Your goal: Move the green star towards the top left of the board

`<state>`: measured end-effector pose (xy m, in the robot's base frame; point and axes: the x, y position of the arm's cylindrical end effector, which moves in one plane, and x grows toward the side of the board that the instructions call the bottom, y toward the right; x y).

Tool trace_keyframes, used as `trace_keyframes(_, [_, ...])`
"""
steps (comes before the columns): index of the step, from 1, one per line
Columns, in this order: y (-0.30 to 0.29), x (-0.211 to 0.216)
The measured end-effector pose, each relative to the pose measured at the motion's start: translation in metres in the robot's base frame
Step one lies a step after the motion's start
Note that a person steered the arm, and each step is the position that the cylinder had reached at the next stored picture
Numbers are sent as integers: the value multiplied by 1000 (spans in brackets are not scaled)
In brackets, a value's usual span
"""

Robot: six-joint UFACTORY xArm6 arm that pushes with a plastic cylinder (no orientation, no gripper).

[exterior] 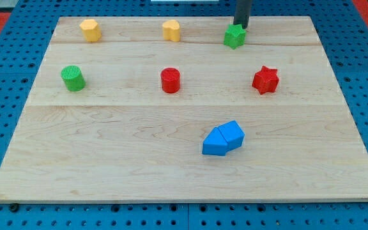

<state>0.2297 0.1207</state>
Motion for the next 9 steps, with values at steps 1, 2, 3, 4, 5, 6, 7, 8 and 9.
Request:
trace_keyframes(1, [24, 27])
trace_keyframes(2, [26, 44])
trace_keyframes(3, [26, 20])
trace_keyframes(4, [13, -26])
trace_keyframes(5, [-18, -17])
trace_keyframes(6, [4, 4])
trace_keyframes(7, [24, 18])
trace_keyframes(8, [-11, 48])
trace_keyframes(9, [-46, 70])
